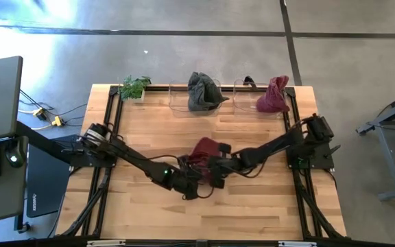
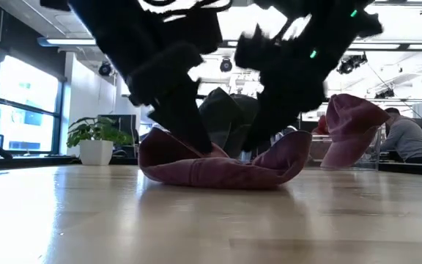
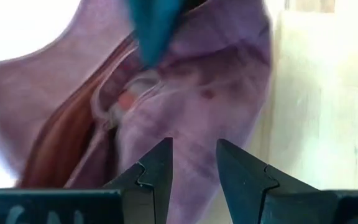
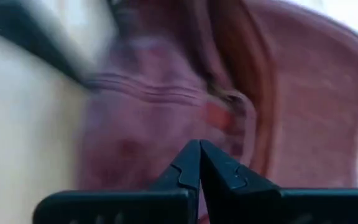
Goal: Pick & Place hat
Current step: Put the red cap into the right transparent bin
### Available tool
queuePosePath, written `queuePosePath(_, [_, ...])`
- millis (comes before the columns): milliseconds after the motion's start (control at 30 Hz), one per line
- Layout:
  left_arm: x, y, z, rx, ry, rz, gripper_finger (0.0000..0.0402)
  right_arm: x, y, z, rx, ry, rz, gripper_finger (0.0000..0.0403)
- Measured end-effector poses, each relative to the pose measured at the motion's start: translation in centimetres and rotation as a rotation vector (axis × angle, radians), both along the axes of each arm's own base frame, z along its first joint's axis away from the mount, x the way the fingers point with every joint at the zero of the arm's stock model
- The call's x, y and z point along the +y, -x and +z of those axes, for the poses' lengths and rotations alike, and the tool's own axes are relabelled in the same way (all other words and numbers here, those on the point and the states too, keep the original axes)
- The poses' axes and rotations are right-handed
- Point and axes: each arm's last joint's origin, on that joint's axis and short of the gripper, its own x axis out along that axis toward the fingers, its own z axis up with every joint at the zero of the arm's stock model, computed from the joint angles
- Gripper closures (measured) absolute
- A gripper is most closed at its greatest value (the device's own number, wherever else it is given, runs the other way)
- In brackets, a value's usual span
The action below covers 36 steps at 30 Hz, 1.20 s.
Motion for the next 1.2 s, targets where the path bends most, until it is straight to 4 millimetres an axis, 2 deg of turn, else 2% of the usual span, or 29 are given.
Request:
queuePosePath(167, [0.3, -0.4, -2.6, 0.061, -0.015, 0.001, 0.0282, -2.8, -0.8, -0.1, -0.016, 0.008, -0.084, 0.0374])
queuePosePath(300, [0.1, -0.6, -2.9, 0.060, 0.015, -0.017, 0.0282, -3.9, -1.5, -0.3, -0.032, -0.061, -0.020, 0.0319])
queuePosePath(433, [-0.1, -0.6, -2.9, 0.059, 0.019, -0.023, 0.0282, -4.6, -2.0, -1.8, 0.002, -0.017, 0.019, 0.0254])
queuePosePath(533, [-0.4, -0.5, -2.9, 0.056, 0.013, -0.031, 0.0282, -5.0, -2.2, -2.6, 0.021, 0.028, 0.040, 0.0234])
queuePosePath(600, [-0.5, -0.5, -2.8, 0.051, 0.012, -0.038, 0.0282, -5.2, -2.3, -3.2, 0.030, 0.052, 0.027, 0.0241])
queuePosePath(667, [-0.6, -0.5, -2.8, 0.052, 0.015, -0.044, 0.0282, -5.5, -2.4, -3.3, 0.035, 0.070, 0.025, 0.0268])
queuePosePath(833, [-0.7, -0.5, -2.8, 0.053, 0.017, -0.045, 0.0282, -5.7, -2.4, -3.3, 0.035, 0.080, 0.024, 0.0384])
queuePosePath(900, [-0.7, -0.4, -2.8, 0.053, 0.018, -0.045, 0.0282, -5.5, -2.4, -3.2, 0.022, 0.080, -0.005, 0.0387])
queuePosePath(1033, [-0.7, -0.4, -2.8, 0.052, 0.027, -0.045, 0.0282, -5.3, -2.0, -2.0, -0.026, 0.089, -0.168, 0.0387])
queuePosePath(1100, [-0.7, -0.4, -2.8, 0.054, 0.032, -0.048, 0.0282, -5.5, -1.6, -1.6, -0.019, 0.107, -0.231, 0.0396])
queuePosePath(1200, [-0.7, -0.5, -2.8, 0.052, 0.032, -0.046, 0.0282, -6.1, -1.2, -1.7, 0.007, 0.107, -0.293, 0.0389])
